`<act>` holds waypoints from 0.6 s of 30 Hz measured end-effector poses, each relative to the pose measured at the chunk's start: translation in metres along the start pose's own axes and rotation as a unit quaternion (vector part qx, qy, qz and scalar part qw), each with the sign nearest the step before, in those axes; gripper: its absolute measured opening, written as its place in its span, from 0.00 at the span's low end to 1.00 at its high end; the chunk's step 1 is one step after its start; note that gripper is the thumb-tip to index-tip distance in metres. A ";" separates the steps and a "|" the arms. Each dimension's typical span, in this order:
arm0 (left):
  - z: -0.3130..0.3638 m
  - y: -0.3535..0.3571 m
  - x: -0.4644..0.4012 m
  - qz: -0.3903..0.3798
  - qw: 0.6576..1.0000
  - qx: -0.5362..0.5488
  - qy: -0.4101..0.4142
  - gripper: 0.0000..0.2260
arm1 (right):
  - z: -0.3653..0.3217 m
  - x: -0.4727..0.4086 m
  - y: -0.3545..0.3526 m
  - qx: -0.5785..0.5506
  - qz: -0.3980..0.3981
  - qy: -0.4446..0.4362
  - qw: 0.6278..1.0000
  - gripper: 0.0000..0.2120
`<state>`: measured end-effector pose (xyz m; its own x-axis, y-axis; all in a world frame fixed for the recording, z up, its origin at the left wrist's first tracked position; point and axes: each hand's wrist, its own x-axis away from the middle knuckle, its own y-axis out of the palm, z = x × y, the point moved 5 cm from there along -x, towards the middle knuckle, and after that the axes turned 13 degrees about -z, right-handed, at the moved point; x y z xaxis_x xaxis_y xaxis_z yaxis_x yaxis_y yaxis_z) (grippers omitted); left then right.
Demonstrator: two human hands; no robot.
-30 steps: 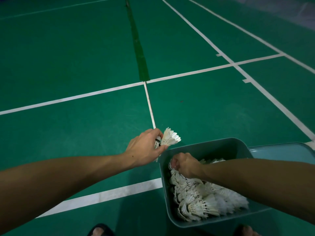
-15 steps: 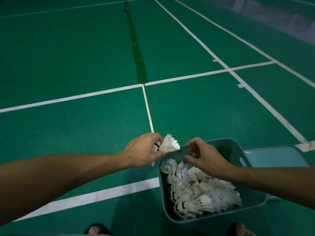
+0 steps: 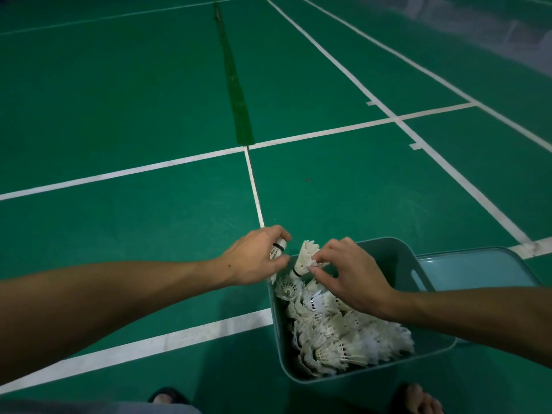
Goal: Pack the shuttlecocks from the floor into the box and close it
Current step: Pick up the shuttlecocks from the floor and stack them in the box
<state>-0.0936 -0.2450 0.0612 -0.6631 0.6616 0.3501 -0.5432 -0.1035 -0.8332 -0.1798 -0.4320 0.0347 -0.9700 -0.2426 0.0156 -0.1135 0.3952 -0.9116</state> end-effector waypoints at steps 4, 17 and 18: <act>-0.015 -0.006 -0.002 0.024 0.998 0.039 -0.051 0.16 | 0.012 -0.011 0.022 0.040 -0.055 0.027 0.997 0.14; -0.048 0.003 0.009 0.009 0.959 0.272 -0.073 0.12 | -0.006 -0.033 0.081 0.211 -0.154 -0.019 0.965 0.14; -0.048 0.004 0.010 0.009 0.957 0.282 -0.071 0.11 | -0.005 -0.034 0.082 0.218 -0.160 -0.009 0.963 0.14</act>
<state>-0.0778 -0.2026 0.0409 -0.7157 0.5535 0.4260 -0.6968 -0.5240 -0.4898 -0.1576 -0.3873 -0.0390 -0.8960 -0.3063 0.3214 -0.3016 -0.1114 -0.9469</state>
